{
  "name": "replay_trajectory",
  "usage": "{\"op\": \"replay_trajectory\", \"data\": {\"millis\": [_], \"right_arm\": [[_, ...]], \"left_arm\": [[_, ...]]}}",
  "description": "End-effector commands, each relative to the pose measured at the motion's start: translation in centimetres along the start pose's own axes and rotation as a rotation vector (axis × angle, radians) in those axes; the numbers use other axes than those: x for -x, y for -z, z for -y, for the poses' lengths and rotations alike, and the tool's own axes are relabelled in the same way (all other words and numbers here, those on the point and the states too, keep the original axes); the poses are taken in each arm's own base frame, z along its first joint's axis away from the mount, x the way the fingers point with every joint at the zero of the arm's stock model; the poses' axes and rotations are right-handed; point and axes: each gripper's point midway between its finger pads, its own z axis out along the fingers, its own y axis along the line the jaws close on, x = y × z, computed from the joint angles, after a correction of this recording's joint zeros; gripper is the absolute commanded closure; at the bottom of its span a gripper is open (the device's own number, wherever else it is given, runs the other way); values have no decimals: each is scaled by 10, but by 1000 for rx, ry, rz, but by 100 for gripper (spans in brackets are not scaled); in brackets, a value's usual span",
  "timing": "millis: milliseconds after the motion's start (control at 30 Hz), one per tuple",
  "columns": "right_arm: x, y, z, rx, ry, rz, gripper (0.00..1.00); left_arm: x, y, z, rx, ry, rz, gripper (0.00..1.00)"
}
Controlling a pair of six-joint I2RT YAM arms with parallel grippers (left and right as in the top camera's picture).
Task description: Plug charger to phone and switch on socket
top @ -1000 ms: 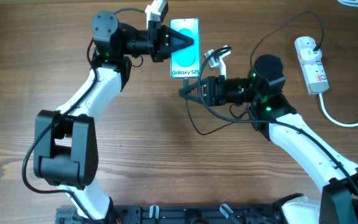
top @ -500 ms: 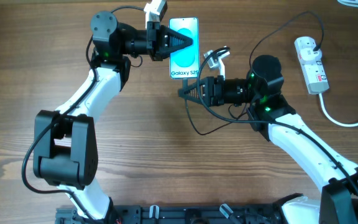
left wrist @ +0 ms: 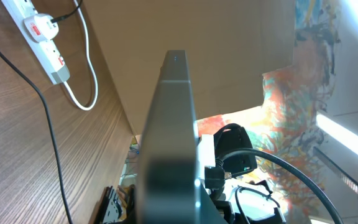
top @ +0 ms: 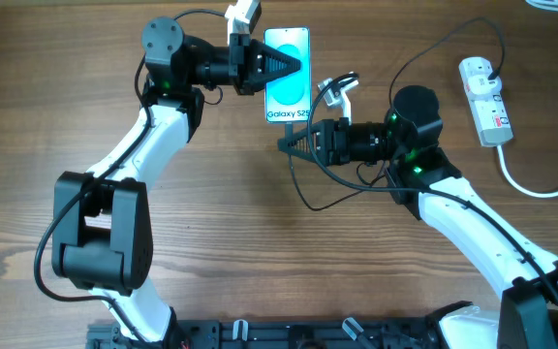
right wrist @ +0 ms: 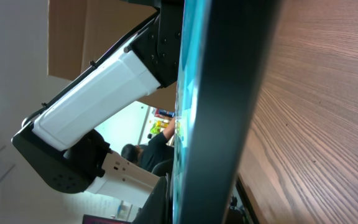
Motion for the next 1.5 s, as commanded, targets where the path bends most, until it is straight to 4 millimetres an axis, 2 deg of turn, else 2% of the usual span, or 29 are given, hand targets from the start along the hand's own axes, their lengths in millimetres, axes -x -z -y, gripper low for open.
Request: {"op": "replay_trajectory", "data": {"millis": [0, 300, 333, 367, 400, 433, 467, 700, 800, 833, 867, 900, 933, 1067, 1200, 1333, 1400, 1433, 1467], "right_arm": [[35, 16, 5, -54, 38, 159, 96], [39, 18, 6, -56, 11, 176, 96], [40, 18, 6, -57, -8, 182, 92], [40, 18, 5, -53, 1, 183, 54], [40, 18, 4, -51, 10, 182, 29], [40, 18, 4, -50, 18, 179, 10], [40, 18, 4, -52, 38, 178, 0], [38, 18, 3, -58, 141, 168, 0], [38, 18, 3, -59, 169, 165, 3], [38, 18, 3, -59, 165, 165, 12], [38, 18, 3, -59, 164, 165, 25], [38, 18, 3, -58, 163, 164, 45], [37, 17, 3, -57, 162, 161, 55], [37, 17, 2, -55, 164, 158, 60], [37, 17, 3, -56, 166, 159, 78], [39, 18, 3, -61, 166, 170, 84], [40, 18, 4, -64, 165, 175, 96], [40, 18, 4, -64, 165, 177, 96], [40, 18, 4, -64, 164, 176, 96]], "left_arm": [[-29, -11, 16, -19, -70, -153, 96], [-29, -11, 15, -18, -52, -153, 97], [-29, -11, 15, -18, -52, -153, 96], [-29, -11, 15, -18, -53, -152, 96], [-28, -11, 15, -18, -57, -149, 96], [-27, -10, 15, -17, -62, -144, 96], [-27, -9, 14, -17, -64, -141, 96], [-27, -8, 14, -18, -88, -142, 96], [-27, -7, 14, -18, -90, -145, 96], [-27, -7, 14, -18, -91, -145, 96], [-27, -7, 14, -18, -91, -145, 96], [-27, -7, 14, -18, -94, -145, 96], [-27, -7, 14, -19, -106, -144, 96], [-27, -7, 14, -20, -116, -144, 96], [-27, -7, 14, -20, -116, -145, 96], [-27, -7, 14, -20, -116, -145, 96], [-27, -7, 14, -20, -116, -145, 95], [-27, -7, 14, -20, -116, -145, 87], [-27, -7, 14, -20, -116, -145, 71]]}}
